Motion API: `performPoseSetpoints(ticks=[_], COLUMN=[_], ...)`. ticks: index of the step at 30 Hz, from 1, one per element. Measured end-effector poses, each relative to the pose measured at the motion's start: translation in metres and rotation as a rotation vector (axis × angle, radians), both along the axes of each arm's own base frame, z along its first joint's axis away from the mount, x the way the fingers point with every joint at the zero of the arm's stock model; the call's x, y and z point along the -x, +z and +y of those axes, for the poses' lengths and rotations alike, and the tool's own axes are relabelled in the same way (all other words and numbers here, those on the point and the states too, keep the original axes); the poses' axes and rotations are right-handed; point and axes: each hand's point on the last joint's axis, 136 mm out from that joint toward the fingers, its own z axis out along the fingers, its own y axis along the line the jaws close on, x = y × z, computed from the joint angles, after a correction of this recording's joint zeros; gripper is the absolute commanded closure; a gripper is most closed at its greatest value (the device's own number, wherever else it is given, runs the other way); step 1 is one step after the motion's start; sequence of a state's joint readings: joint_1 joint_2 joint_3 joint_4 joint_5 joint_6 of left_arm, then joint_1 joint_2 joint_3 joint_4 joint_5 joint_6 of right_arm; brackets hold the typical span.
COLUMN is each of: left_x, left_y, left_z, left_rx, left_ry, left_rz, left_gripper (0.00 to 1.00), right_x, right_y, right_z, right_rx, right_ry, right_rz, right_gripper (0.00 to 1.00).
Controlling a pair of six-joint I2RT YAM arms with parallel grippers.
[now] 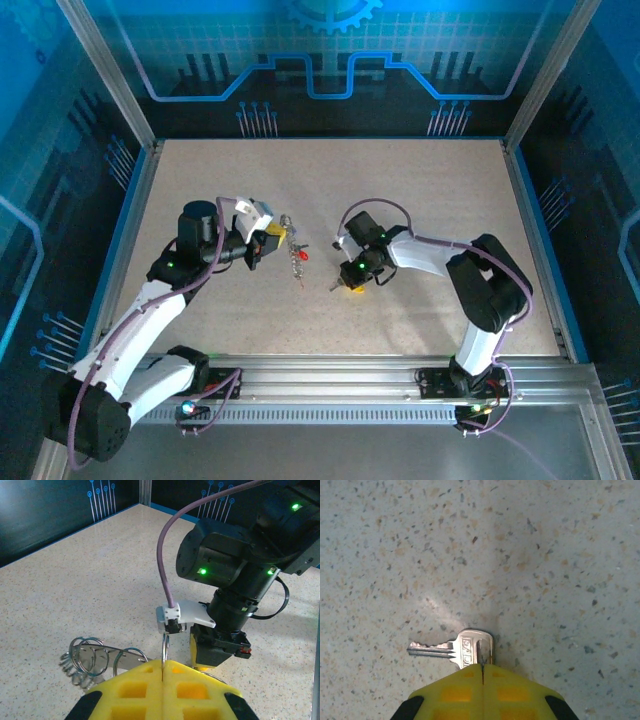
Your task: Put the keys on the keyring
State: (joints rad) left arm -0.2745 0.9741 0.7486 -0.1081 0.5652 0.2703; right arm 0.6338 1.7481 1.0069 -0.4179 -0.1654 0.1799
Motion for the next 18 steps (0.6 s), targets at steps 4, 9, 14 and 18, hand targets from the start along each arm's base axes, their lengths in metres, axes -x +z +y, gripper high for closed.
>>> performPoseSetpoints(ticks=[4, 9, 14, 18], left_x=[0.002, 0.007, 0.016, 0.024], left_y=[-0.004, -0.015, -0.023, -0.025], left_z=[0.001, 0.002, 0.000, -0.006], left_rx=[-0.023, -0.076, -0.114, -0.124], left_ry=[-0.010, -0.039, -0.080, -0.134], left_rz=[-0.002, -0.006, 0.001, -0.014], left_gripper=[1.00, 1.00, 1.00, 1.00], right_x=[0.004, 0.007, 0.014, 0.020], right_y=[0.025, 0.080, 0.102, 0.125], right_z=[-0.003, 0.004, 0.024, 0.033], right_rx=[-0.053, -0.152, -0.218, -0.311], right_ry=[0.020, 0.149, 0.293, 0.333], right_rz=[-0.085, -0.311, -0.411, -0.470], right_gripper=[1.00, 1.00, 1.00, 1.00])
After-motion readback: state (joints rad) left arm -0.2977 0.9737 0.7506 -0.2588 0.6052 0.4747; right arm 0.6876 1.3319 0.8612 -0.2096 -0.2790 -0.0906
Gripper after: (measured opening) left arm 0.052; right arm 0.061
